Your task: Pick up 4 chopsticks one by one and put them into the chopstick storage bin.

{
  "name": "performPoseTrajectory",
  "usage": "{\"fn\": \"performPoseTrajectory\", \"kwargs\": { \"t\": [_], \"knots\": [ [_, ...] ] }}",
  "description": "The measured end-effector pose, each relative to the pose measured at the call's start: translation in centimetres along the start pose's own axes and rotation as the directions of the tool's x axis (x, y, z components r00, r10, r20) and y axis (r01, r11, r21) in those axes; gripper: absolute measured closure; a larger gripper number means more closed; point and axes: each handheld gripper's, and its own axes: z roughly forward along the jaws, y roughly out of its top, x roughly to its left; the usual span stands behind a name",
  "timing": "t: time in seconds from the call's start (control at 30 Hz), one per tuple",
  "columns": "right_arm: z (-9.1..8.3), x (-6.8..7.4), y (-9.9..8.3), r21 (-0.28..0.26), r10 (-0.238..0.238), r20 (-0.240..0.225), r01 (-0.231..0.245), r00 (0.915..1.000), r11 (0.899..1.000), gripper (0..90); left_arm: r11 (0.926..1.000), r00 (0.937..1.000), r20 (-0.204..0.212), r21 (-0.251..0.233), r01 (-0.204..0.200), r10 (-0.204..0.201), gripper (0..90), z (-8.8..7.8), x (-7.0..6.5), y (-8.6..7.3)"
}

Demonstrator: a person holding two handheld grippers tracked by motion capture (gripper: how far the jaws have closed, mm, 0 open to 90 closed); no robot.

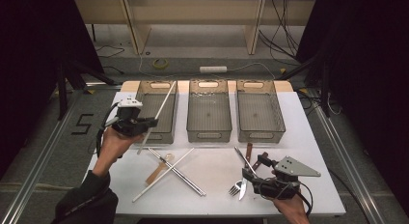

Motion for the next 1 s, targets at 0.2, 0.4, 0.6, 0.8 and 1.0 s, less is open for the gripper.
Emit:
{"fn": "performPoseTrajectory", "kwargs": {
  "t": [0.2, 0.4, 0.6, 0.8, 1.0],
  "knots": [
    [0.0, 0.0, 0.0, 0.000, 0.004, -0.002, -0.004, 1.0000, 1.000, 25.9, 0.9992, 0.9989, -0.027, -0.009, 0.038, -0.038, 84.2, 0.5, 1.4, 0.9],
    [0.0, 0.0, 0.0, 0.001, 0.004, -0.005, -0.004, 1.0000, 1.000, 26.0, 0.9982, 0.9967, -0.060, -0.024, 0.054, -0.056, 84.2, 0.9, 2.4, 1.7],
    [0.0, 0.0, 0.0, -0.002, 0.002, -0.007, -0.002, 1.0000, 1.000, 26.0, 0.9959, 0.9930, -0.089, -0.055, 0.072, -0.077, 84.2, 1.4, 3.7, 2.4],
    [0.1, 0.0, -0.1, 0.000, 0.008, -0.010, -0.008, 0.9999, 1.000, 26.0, 0.9893, 0.9879, -0.080, -0.072, 0.127, -0.133, 84.2, 2.3, 5.4, 2.5],
    [0.1, 0.0, 0.0, 0.000, 0.003, -0.014, -0.003, 0.9999, 1.000, 26.1, 0.9865, 0.9831, -0.107, -0.086, 0.140, -0.148, 84.2, 3.0, 6.4, 2.7]
  ]
}}
